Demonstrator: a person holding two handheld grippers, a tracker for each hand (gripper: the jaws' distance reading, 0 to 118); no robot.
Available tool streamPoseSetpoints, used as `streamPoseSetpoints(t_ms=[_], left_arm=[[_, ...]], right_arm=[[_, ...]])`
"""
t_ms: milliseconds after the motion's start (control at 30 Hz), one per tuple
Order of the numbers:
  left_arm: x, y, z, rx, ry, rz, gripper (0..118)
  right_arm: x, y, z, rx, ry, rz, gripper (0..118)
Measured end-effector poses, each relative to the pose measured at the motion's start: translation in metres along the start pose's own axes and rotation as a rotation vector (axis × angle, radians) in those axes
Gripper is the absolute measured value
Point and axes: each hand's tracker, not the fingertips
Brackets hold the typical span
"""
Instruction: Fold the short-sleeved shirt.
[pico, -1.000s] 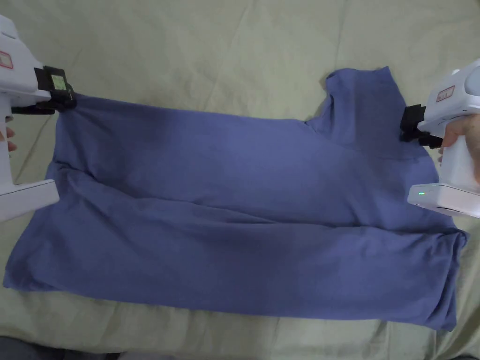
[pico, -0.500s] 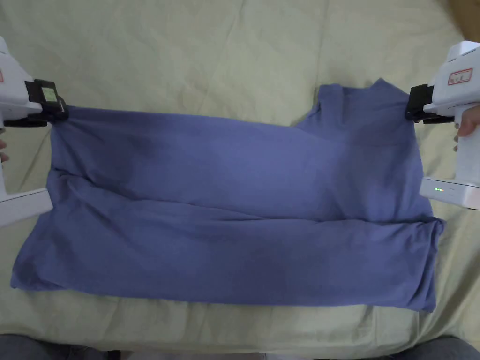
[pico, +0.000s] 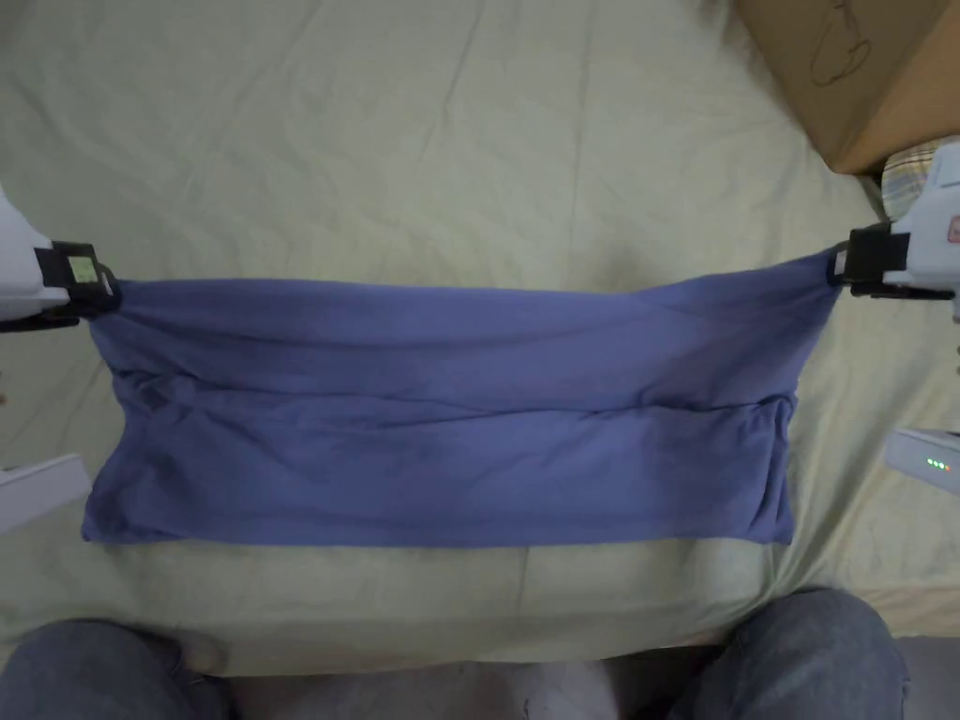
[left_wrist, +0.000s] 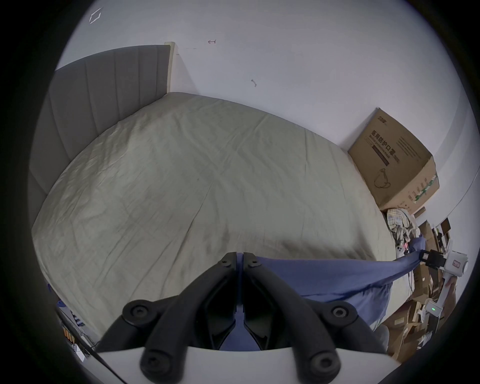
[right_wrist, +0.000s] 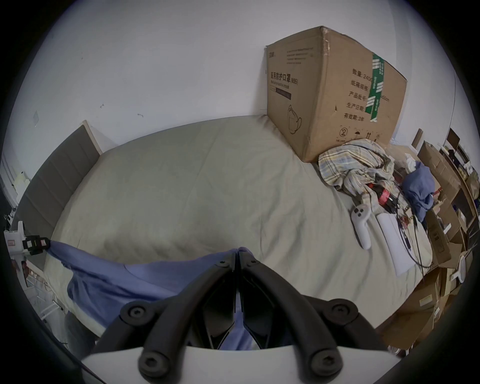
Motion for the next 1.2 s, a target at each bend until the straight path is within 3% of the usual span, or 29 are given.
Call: streamPoseSetpoints(t_ms=[200,433,500,533,567,600,633,667,700,833,933,1000,1067,1133,1200], left_arm=[[-0.009,-0.064,0.013,-0.041,0.033,0.014,1],[-0.031,-0.134,-0.005,-0.155,0.1,0.145,2],[-0.033,-0.145,-0.008,-0.163,0.117,0.172,20],[-0.034,-0.144,-0.007,-0.17,0.146,0.18,37],[-0.037,-0.144,-0.004,-0.161,0.175,0.182,67],[-0.04,-0.143,-0.001,-0.144,0.201,0.178,84],[-0.043,-0.138,0.007,-0.103,0.242,0.195,96],[-0.043,-0.129,0.017,-0.045,0.265,0.203,100],[-0.043,-0.121,0.027,0.015,0.279,0.203,100],[-0.016,-0.086,0.071,0.256,0.24,0.055,102],[0.021,-0.071,0.097,0.423,0.241,-0.058,104],[0.05,-0.071,0.112,0.56,0.232,-0.118,107],[0.07,-0.073,0.119,0.661,0.229,-0.178,107],[0.09,-0.077,0.124,0.74,0.226,-0.249,107],[0.103,-0.082,0.125,0.777,0.215,-0.312,99]], right_arm=[[0.01,-0.067,0.02,-0.02,0.01,-0.022,1],[0.016,-0.145,0.007,-0.122,-0.009,-0.109,1],[0.017,-0.158,0.002,-0.147,-0.014,-0.126,1],[0.018,-0.162,0.001,-0.153,-0.019,-0.133,2],[0.02,-0.164,0.004,-0.146,-0.019,-0.148,11],[0.021,-0.163,0.008,-0.143,-0.022,-0.155,30],[0.025,-0.16,0.014,-0.129,-0.037,-0.151,55],[0.027,-0.154,0.021,-0.107,-0.049,-0.138,84],[0.028,-0.148,0.028,-0.086,-0.067,-0.12,93],[0.013,-0.108,0.078,0.17,-0.126,-0.017,94],[-0.011,-0.086,0.116,0.413,-0.093,0.003,95],[-0.032,-0.077,0.134,0.57,-0.077,0.026,103],[-0.049,-0.075,0.144,0.667,-0.068,0.047,115],[-0.067,-0.074,0.15,0.729,-0.05,0.072,116],[-0.079,-0.075,0.15,0.741,-0.033,0.075,116]])
